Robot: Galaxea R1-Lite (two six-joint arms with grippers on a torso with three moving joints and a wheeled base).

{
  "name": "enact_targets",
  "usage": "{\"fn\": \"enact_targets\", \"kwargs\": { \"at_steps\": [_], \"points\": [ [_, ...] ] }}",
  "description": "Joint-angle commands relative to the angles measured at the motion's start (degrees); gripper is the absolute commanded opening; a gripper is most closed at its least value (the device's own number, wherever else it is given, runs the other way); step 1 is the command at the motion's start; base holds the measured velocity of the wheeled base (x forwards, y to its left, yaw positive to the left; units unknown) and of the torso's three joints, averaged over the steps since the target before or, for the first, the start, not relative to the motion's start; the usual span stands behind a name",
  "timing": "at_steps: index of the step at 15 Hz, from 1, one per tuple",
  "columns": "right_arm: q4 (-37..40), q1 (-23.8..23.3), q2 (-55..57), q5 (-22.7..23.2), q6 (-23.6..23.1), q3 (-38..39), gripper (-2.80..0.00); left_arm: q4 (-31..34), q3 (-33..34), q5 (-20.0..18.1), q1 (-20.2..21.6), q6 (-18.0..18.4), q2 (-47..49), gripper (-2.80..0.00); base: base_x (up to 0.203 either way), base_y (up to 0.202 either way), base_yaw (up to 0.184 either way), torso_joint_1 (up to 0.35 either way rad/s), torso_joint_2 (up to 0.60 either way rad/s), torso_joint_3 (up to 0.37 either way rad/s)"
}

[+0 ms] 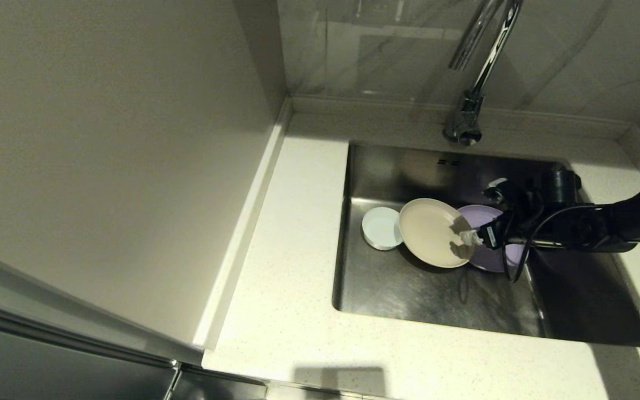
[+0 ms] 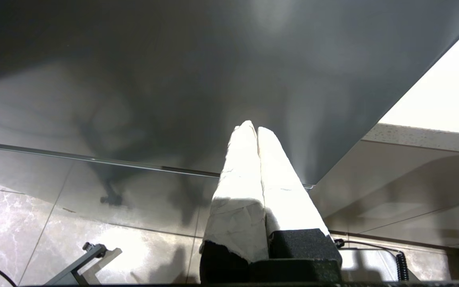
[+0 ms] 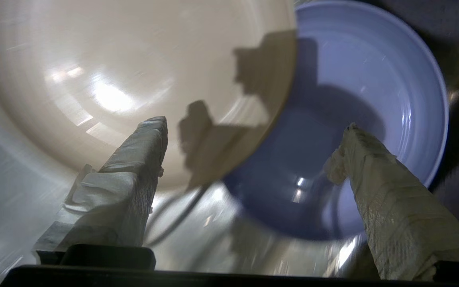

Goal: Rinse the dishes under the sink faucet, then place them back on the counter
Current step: Put a plate back to the table from the sink

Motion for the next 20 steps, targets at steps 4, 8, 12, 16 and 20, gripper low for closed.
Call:
{"fn": "enact_targets", "kwargs": {
  "at_steps": [4, 8, 12, 16, 20],
  "points": [
    [-5.8, 0.1, 11.4, -1.9, -0.1, -6.1, 0.0, 0.0, 0.0, 0.0, 0.0, 0.0, -0.1, -2.8, 0.0, 0.0, 0.0, 0.0, 0.0, 0.0],
    [-5.9, 0.2, 13.6, -2.6, 0.0, -8.3, 0.0, 0.0, 0.0, 0.0, 0.0, 0.0, -0.1, -2.8, 0.0, 0.0, 0.0, 0.0, 0.0, 0.0],
    [-6.0, 0.2, 13.4, -2.7, 0.0, -9.2, 0.0, 0.0, 0.0, 0.0, 0.0, 0.0, -0.1, -2.8, 0.0, 0.0, 0.0, 0.0, 0.0, 0.0],
    [-5.9, 0.0, 10.6, -3.1, 2.3, -9.7, 0.0, 0.0, 0.0, 0.0, 0.0, 0.0, -0.1, -2.8, 0.0, 0.0, 0.0, 0.0, 0.0, 0.0],
    [-5.8, 0.0, 5.7, -4.0, 2.7, -7.9, 0.0, 0.0, 0.0, 0.0, 0.0, 0.0, -0.1, -2.8, 0.0, 0.0, 0.0, 0.0, 0.0, 0.0]
  ]
}}
